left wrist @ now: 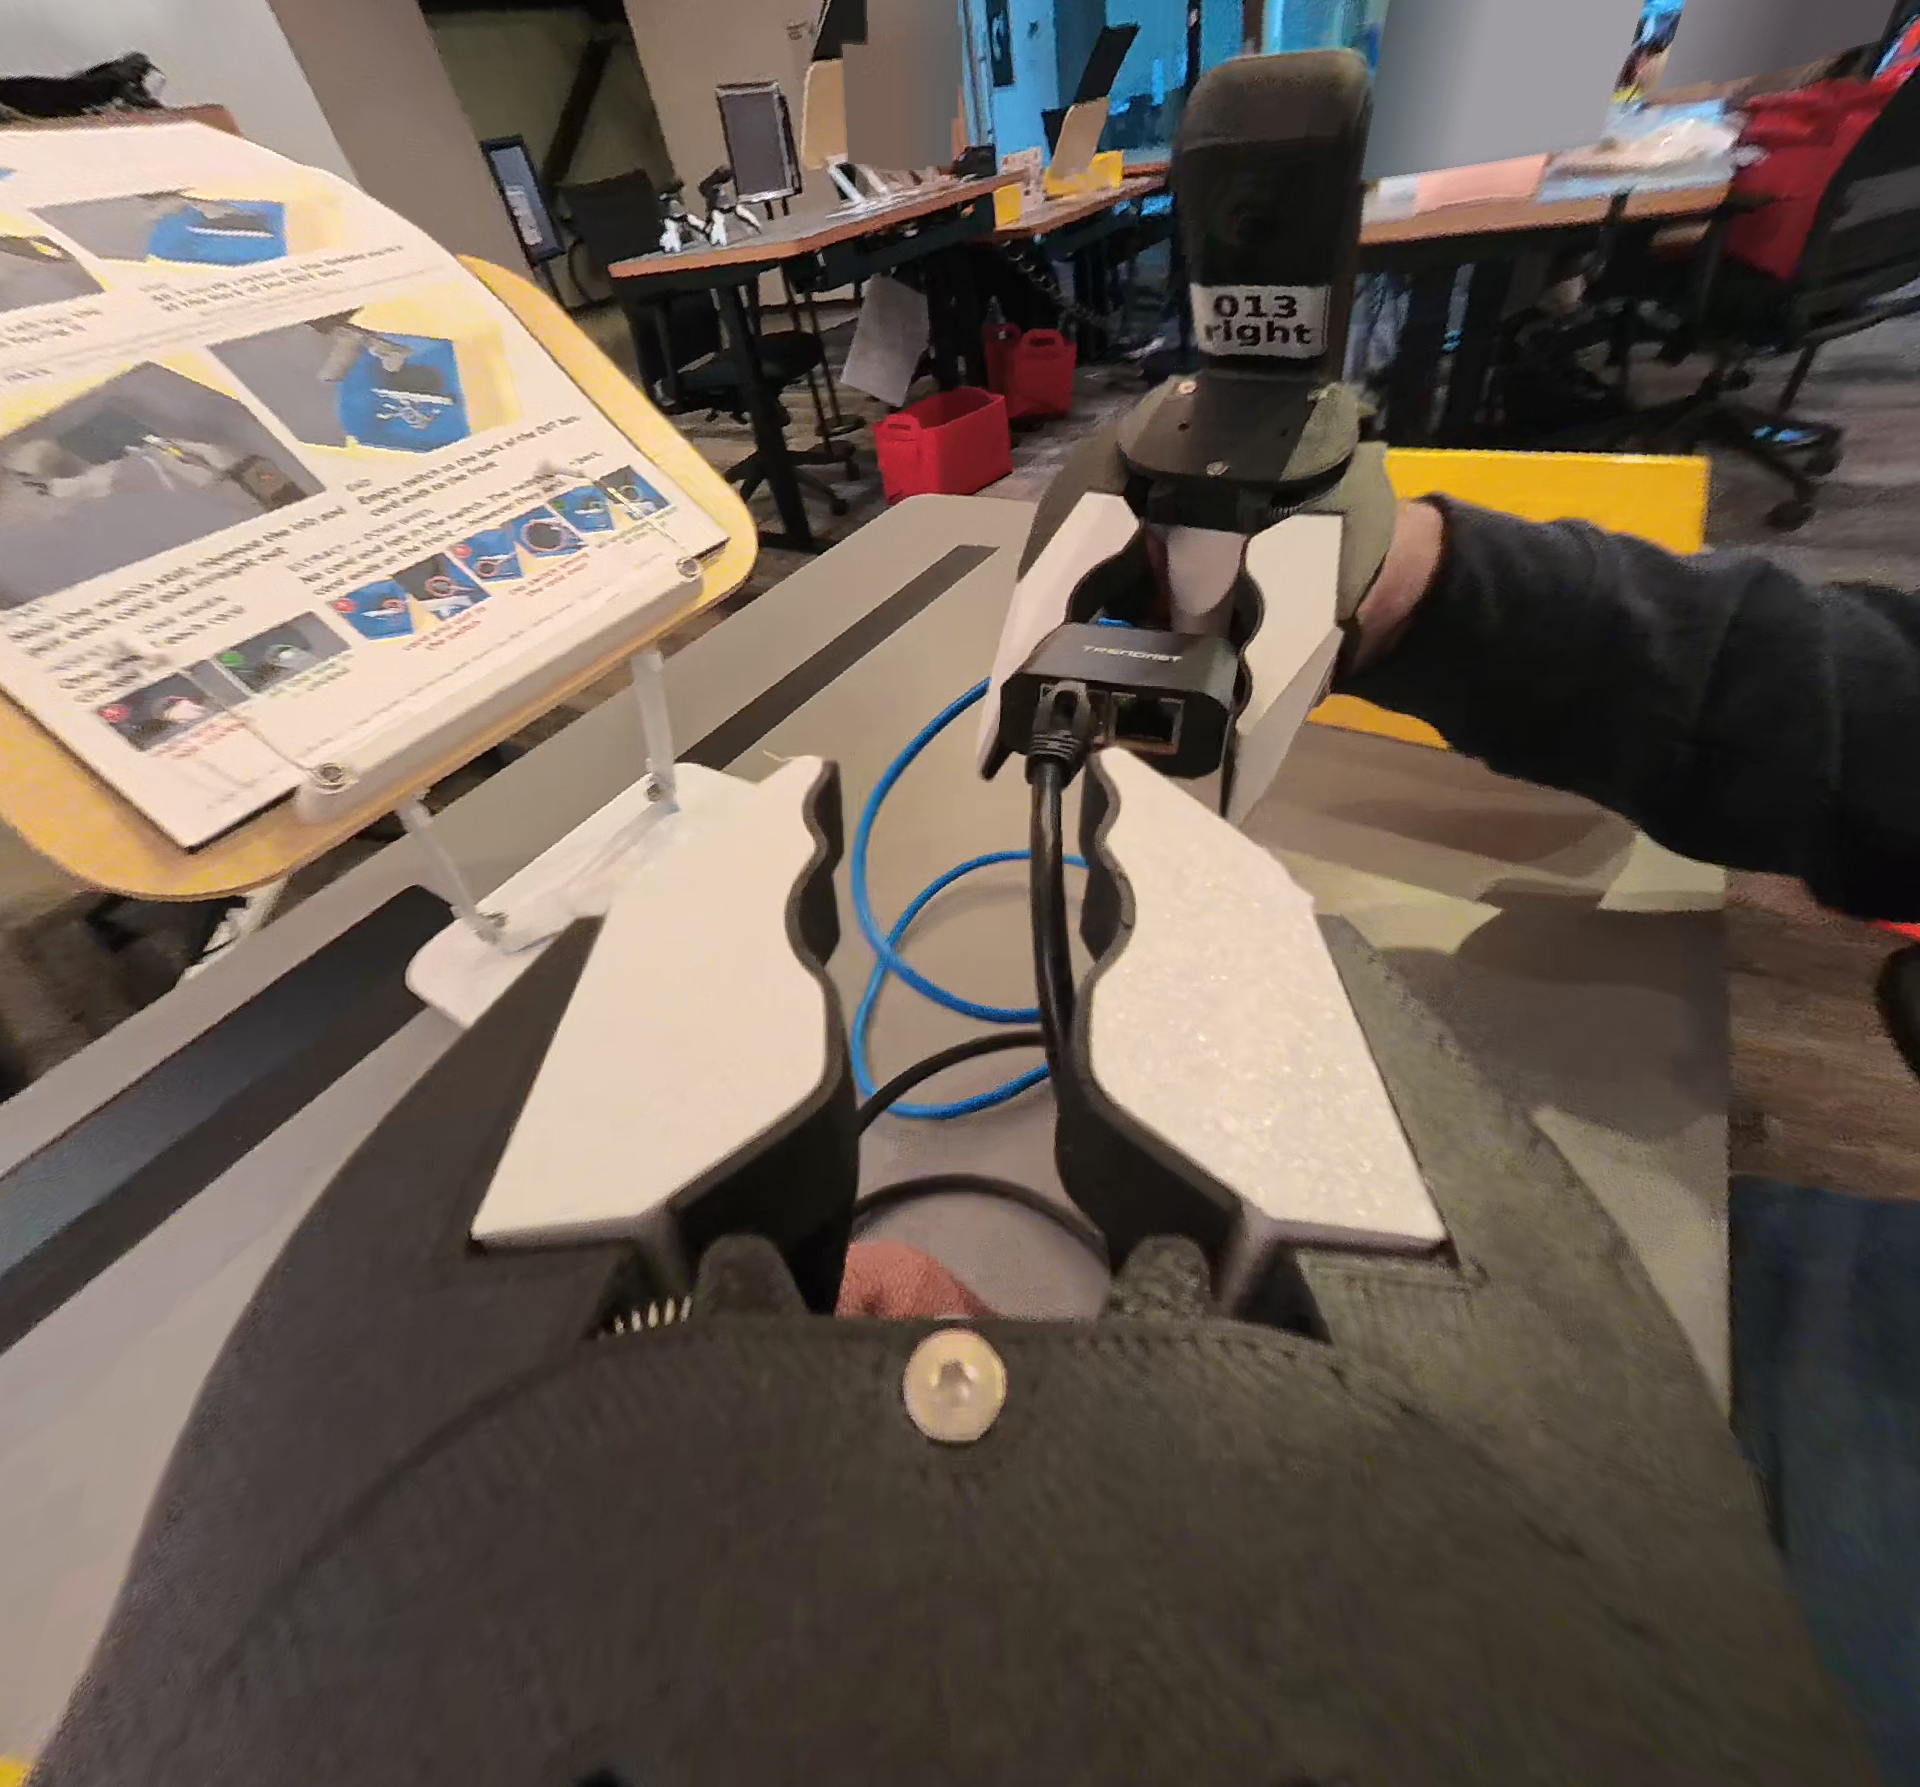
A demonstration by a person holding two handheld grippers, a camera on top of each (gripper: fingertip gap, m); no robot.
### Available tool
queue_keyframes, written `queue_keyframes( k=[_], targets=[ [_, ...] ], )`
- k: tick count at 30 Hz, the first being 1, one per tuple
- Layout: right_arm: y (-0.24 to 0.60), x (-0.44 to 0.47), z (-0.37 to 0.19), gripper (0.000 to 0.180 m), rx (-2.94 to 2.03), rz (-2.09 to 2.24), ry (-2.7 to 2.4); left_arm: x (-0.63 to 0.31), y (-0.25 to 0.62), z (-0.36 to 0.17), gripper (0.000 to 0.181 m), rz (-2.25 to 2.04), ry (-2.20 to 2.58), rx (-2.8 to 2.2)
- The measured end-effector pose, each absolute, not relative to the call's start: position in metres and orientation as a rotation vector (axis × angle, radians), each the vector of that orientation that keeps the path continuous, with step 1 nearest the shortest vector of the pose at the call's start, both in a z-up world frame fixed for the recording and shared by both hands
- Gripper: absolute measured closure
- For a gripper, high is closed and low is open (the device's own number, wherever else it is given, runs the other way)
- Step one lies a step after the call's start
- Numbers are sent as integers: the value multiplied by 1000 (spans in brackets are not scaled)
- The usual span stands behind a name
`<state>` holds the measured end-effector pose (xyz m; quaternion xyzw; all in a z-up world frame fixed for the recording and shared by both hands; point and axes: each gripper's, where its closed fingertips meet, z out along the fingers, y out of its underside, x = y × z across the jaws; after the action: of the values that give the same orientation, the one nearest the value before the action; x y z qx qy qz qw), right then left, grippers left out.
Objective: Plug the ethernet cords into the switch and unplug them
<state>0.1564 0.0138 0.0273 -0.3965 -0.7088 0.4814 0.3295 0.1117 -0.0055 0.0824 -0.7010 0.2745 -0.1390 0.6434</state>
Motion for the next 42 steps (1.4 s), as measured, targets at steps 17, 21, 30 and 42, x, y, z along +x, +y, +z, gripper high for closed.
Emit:
queue_keyframes(
  k=[17, 21, 30, 42],
  targets=[
    [25, 164, -30, 115, -1159, 1231, -1862, -150, -144, 26, 144, 435, 192, -2192],
    [23, 159, -38, 115, -1165, 1226, -1884, -189, -173, -45, 146, 534, 63, -2426],
    [21, 158, -45, 115, -1156, 1241, -1896, -253, -190, -123, 152, 880, -77, -2717],
    [26, 163, -46, 115, -1145, 1268, -1861, -287, -198, -141, 175, 1157, -64, -2819]
  ],
)
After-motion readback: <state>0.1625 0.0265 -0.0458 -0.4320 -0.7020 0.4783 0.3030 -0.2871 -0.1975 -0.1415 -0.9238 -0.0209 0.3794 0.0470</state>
